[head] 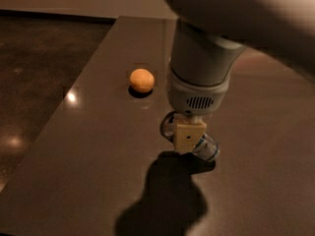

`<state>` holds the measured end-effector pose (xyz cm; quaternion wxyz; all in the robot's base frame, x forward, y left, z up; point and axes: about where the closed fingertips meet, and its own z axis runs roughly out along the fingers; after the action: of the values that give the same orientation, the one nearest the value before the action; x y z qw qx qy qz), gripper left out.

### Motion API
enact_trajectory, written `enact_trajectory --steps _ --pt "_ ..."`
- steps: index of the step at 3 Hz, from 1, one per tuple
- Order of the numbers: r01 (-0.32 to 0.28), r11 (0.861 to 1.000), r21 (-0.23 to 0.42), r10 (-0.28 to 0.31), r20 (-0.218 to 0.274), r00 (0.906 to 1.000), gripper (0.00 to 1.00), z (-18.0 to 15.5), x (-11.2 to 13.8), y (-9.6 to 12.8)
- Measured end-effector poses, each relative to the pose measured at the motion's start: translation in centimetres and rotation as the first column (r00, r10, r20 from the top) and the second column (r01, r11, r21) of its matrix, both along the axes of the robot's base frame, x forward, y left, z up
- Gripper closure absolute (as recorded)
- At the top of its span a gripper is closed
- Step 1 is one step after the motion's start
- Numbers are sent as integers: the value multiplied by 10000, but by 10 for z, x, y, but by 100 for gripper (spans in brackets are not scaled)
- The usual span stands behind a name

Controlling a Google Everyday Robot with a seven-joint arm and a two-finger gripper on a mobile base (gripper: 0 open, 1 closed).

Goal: Knock redbull can over

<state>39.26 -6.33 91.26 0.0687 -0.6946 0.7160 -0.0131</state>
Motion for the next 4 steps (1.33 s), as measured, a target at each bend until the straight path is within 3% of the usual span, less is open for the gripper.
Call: enact_trajectory --steps 1,2,4 --pt "-72 9958 -909 77 52 10000 81 -12 13 2" --pt "-218 9887 -1482 223 16 9997 58 -25 19 5" --pt "-235 9905 -1355 266 214 9994 11 -23 22 9"
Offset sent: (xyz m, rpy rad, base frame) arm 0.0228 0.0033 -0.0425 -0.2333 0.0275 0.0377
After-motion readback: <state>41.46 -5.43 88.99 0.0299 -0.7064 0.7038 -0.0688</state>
